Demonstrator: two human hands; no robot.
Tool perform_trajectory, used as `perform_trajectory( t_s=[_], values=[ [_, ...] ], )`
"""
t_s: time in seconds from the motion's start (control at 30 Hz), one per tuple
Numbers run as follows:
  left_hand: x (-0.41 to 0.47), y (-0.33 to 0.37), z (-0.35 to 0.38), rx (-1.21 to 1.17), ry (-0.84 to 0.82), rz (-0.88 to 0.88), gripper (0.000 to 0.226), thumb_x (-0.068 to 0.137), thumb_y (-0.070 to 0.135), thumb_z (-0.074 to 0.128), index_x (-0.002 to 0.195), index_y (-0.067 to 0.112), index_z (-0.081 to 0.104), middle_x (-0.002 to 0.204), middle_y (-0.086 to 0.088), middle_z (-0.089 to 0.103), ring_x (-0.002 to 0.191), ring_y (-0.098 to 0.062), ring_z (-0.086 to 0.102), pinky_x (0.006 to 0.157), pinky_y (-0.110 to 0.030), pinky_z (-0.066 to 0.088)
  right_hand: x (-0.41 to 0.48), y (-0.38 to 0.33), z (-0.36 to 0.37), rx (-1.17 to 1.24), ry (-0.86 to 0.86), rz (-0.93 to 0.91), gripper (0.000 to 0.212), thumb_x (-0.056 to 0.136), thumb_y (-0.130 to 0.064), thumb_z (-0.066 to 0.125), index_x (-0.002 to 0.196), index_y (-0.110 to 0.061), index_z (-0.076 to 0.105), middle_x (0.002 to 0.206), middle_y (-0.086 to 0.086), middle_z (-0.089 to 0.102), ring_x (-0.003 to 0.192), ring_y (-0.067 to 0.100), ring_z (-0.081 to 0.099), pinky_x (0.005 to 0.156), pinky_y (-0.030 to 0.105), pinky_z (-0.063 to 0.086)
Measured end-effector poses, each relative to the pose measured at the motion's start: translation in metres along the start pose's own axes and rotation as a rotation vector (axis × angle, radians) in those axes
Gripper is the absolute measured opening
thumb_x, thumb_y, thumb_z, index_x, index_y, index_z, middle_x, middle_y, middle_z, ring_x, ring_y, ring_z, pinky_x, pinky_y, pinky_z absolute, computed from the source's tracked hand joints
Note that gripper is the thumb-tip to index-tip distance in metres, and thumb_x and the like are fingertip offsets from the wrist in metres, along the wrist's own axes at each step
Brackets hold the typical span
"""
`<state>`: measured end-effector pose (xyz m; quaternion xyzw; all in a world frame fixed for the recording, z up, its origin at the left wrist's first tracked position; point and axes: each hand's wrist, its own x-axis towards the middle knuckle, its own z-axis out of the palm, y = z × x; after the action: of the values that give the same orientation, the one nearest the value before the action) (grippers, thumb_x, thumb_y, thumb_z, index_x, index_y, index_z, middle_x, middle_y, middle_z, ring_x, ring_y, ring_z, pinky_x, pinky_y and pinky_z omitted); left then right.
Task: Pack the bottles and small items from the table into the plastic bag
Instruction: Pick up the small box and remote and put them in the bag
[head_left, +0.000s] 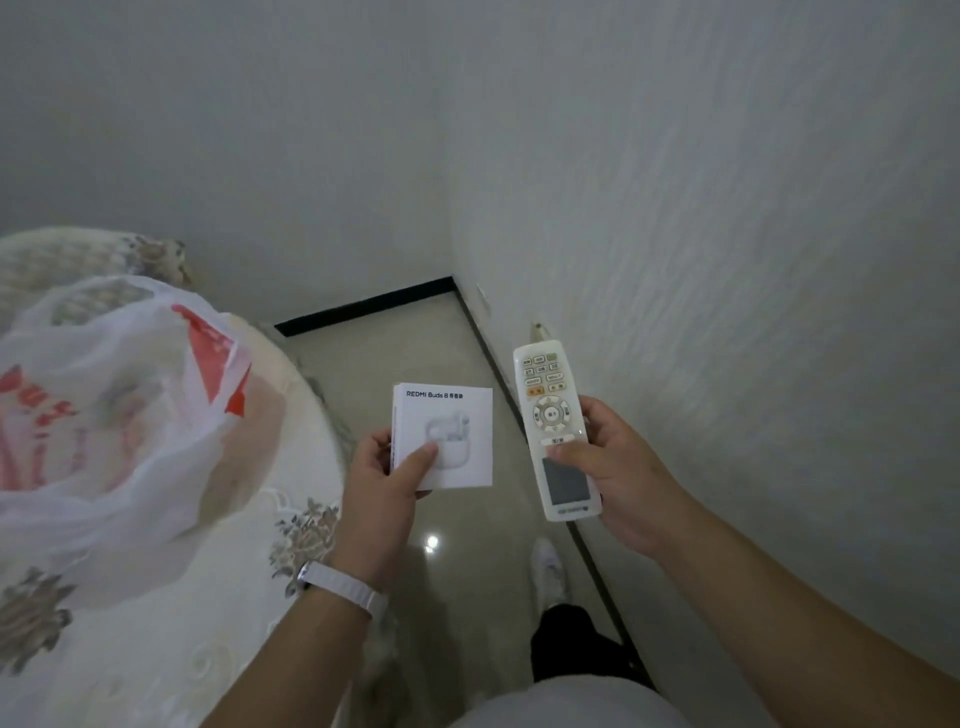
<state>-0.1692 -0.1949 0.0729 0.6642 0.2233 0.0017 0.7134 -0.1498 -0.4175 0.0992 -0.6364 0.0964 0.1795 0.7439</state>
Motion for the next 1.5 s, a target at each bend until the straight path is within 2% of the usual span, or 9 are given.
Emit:
perform_trajectory(
  t_s=[0.13, 0.27, 0.6, 0.67, 0.8, 0.97, 1.23, 1.37, 1.5],
  values=[
    [0.043, 0.012, 0.001, -0.014, 0.143, -0.023, 0.025, 0.089, 0.009, 0.067, 0.111, 0.010, 0.056, 0.105, -0.010, 0.068, 0.085, -0.020, 0.070, 0.068, -0.035, 0.060, 0.084, -0.012, 0.014, 0.011, -0.121, 0.049, 0.045, 0.087, 0.003, 0.062, 0.124, -0.023, 0.059, 0.112, 0.002, 0.072, 0.101, 0.027, 0.069, 0.080, 0.043, 0.054],
    [0.088, 0.041, -0.010, 0.011, 0.339, 0.002, 0.027, 0.087, 0.013, 0.070, 0.111, 0.010, 0.057, 0.110, -0.011, 0.069, 0.096, -0.027, 0.069, 0.082, -0.050, 0.058, 0.169, -0.041, 0.043, -0.082, -0.270, 0.069, 0.041, 0.086, -0.003, 0.066, 0.117, -0.030, 0.061, 0.106, -0.005, 0.073, 0.101, 0.026, 0.069, 0.092, 0.053, 0.053],
    [0.127, 0.075, -0.064, -0.184, 0.804, 0.011, 0.021, 0.091, 0.009, 0.064, 0.110, 0.011, 0.055, 0.109, -0.009, 0.069, 0.096, -0.024, 0.070, 0.077, -0.044, 0.059, 0.282, -0.085, 0.142, -0.247, -0.649, 0.139, 0.042, 0.088, 0.001, 0.064, 0.115, -0.031, 0.062, 0.103, -0.003, 0.073, 0.088, 0.018, 0.071, 0.073, 0.036, 0.054],
    [0.128, 0.071, -0.081, -0.246, 0.898, 0.007, 0.021, 0.092, 0.008, 0.063, 0.111, 0.012, 0.054, 0.108, -0.007, 0.069, 0.091, -0.019, 0.071, 0.069, -0.034, 0.058, 0.290, -0.082, 0.166, -0.314, -0.725, 0.162, 0.040, 0.088, 0.000, 0.064, 0.116, -0.028, 0.061, 0.104, -0.003, 0.073, 0.091, 0.020, 0.071, 0.075, 0.038, 0.056],
    [0.141, 0.061, -0.124, -0.294, 1.060, -0.009, 0.027, 0.092, 0.009, 0.061, 0.116, 0.014, 0.050, 0.115, -0.007, 0.064, 0.100, -0.023, 0.065, 0.078, -0.039, 0.055, 0.304, -0.071, 0.219, -0.449, -0.814, 0.173, 0.042, 0.085, 0.000, 0.066, 0.117, -0.027, 0.061, 0.108, -0.001, 0.073, 0.097, 0.025, 0.070, 0.084, 0.045, 0.056],
    [0.164, 0.057, -0.179, -0.376, 1.165, 0.017, 0.030, 0.091, 0.011, 0.061, 0.118, 0.013, 0.048, 0.115, -0.003, 0.063, 0.100, -0.017, 0.064, 0.075, -0.032, 0.053, 0.317, -0.070, 0.293, -0.636, -0.918, 0.103, 0.040, 0.088, -0.004, 0.065, 0.117, -0.032, 0.061, 0.106, -0.007, 0.074, 0.096, 0.017, 0.070, 0.073, 0.032, 0.053],
    [0.197, 0.042, -0.243, -0.484, 1.184, -0.115, 0.037, 0.089, 0.014, 0.056, 0.125, 0.017, 0.047, 0.113, 0.002, 0.063, 0.100, -0.018, 0.063, 0.072, -0.034, 0.053, 0.329, -0.063, 0.399, -0.981, -1.054, -0.061, 0.024, 0.088, -0.016, 0.065, 0.107, -0.030, 0.060, 0.103, -0.005, 0.069, 0.091, 0.017, 0.069, 0.086, 0.044, 0.057],
    [0.219, 0.037, -0.248, -0.601, 1.216, -0.177, 0.036, 0.093, 0.008, 0.052, 0.124, 0.022, 0.039, 0.106, 0.009, 0.057, 0.098, -0.015, 0.059, 0.071, -0.032, 0.049, 0.333, -0.057, 0.443, -1.177, -1.141, -0.222, 0.027, 0.088, -0.018, 0.059, 0.114, -0.024, 0.057, 0.094, -0.008, 0.066, 0.078, 0.014, 0.068, 0.066, 0.030, 0.058],
    [0.237, 0.022, -0.248, -0.747, 1.257, -0.246, 0.040, 0.089, 0.008, 0.053, 0.126, 0.018, 0.042, 0.115, -0.001, 0.061, 0.102, -0.022, 0.062, 0.076, -0.035, 0.052, 0.346, -0.034, 0.485, -1.311, -1.246, -0.401, 0.029, 0.085, -0.018, 0.055, 0.113, -0.022, 0.055, 0.091, -0.004, 0.065, 0.073, 0.018, 0.064, 0.060, 0.034, 0.056]
  ],
)
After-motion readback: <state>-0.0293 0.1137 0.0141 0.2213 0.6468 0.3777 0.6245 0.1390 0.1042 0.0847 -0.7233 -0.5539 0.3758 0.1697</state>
